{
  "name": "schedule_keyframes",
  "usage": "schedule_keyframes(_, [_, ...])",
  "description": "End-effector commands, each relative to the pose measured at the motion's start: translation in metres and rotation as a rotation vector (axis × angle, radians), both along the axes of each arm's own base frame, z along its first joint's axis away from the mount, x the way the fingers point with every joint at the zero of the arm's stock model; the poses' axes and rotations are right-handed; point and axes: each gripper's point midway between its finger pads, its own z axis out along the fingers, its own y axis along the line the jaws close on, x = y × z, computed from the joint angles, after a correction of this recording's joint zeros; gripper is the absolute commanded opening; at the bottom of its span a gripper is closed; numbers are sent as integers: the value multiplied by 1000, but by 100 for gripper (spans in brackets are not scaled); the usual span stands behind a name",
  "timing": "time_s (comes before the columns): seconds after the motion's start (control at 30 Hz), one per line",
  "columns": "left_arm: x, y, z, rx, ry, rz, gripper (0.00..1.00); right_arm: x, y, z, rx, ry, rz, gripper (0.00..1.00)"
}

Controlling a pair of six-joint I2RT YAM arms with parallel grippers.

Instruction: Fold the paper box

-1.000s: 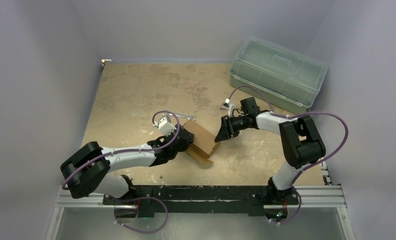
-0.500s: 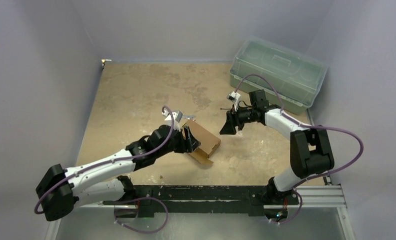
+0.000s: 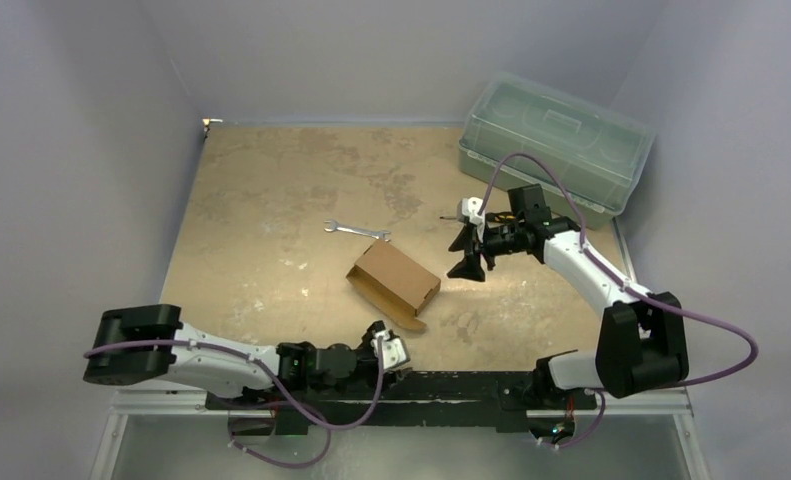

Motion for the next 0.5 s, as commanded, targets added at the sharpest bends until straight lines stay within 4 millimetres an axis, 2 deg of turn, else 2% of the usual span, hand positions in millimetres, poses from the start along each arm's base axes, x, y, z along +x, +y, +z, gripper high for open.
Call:
schedule_keyframes(0.0, [33, -4, 35, -99, -337, 59, 66, -5, 0, 1, 8, -81, 69, 67])
schedule_keyframes(0.13, [43, -7, 26, -35, -405, 83, 65, -7, 1, -2, 11, -95, 94, 67])
schedule_keyframes(0.27, [49, -6, 27, -40, -433, 122, 61, -7, 1, -2, 13, -105, 96, 67])
schedule_keyframes(0.47, [45, -19, 19, -22, -425, 87, 53, -8, 1, -2, 17, -100, 99, 67])
